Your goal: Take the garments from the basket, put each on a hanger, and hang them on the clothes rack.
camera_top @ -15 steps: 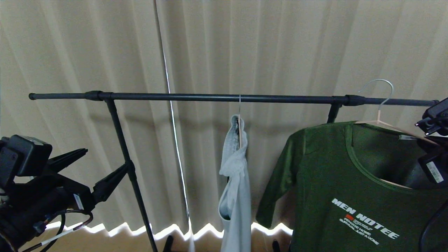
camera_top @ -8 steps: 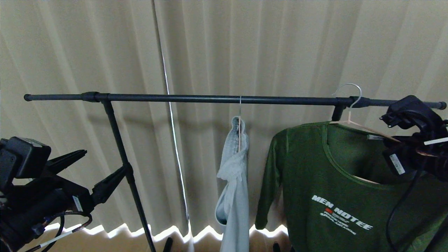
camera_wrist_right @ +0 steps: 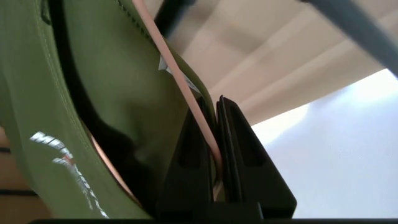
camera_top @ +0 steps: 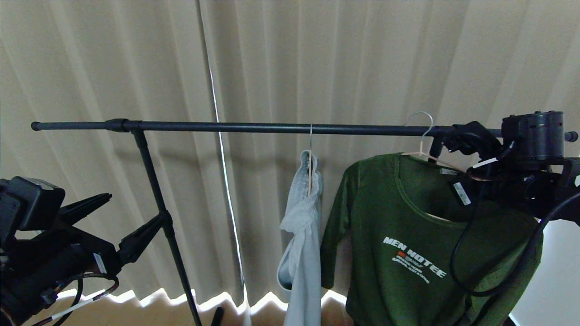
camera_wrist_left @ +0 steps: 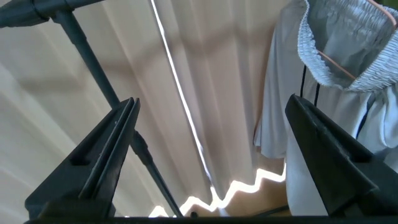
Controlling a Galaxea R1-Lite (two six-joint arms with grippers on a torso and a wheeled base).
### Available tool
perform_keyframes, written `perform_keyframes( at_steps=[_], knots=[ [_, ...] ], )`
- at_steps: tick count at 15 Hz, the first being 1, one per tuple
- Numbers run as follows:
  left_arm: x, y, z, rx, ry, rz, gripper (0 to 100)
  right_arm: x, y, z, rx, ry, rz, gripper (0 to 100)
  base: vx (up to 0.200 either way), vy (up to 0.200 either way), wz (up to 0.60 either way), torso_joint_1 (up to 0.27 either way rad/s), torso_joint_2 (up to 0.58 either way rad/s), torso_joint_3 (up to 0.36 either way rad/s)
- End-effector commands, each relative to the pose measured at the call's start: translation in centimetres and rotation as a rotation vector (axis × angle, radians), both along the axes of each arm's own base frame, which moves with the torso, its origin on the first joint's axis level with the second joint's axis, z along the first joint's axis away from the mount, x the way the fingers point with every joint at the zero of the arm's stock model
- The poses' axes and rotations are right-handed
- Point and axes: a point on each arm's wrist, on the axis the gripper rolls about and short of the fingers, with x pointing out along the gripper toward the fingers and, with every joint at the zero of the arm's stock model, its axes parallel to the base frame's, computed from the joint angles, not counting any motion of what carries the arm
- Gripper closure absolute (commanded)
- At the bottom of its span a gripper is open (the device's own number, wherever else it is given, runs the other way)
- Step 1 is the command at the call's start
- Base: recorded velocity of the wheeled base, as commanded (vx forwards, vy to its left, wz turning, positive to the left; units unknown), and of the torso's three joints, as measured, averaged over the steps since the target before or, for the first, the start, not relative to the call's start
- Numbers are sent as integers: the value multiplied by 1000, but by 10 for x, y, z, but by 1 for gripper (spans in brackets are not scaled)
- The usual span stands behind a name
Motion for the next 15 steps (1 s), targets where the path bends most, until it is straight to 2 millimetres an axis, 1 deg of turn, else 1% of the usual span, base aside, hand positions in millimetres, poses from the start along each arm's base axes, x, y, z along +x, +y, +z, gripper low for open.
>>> perform_keyframes(
  at_steps=[1, 7, 8, 10, 15],
  knots=[
    [0, 0, 0, 0, -1, 1, 0, 10, 4, -13, -11, 43, 4, 100, 0, 0, 0, 0, 0, 0],
    [0, 0, -1, 1, 2, 1, 0, 10, 11, -15, -8, 40, 29, 100, 0, 0, 0, 0, 0, 0],
    [0, 0, -1, 1, 2, 1, 0, 11, 17, -15, 1, 10, 51, 100, 0, 0, 0, 0, 0, 0],
    [0, 0, 0, 0, 1, 1, 0, 10, 22, -15, 2, 2, 67, 100, 0, 0, 0, 0, 0, 0],
    [-4, 1, 3, -3, -19, 2, 0, 8, 23, -17, 1, 10, 71, 100, 0, 0, 0, 0, 0, 0]
  ],
)
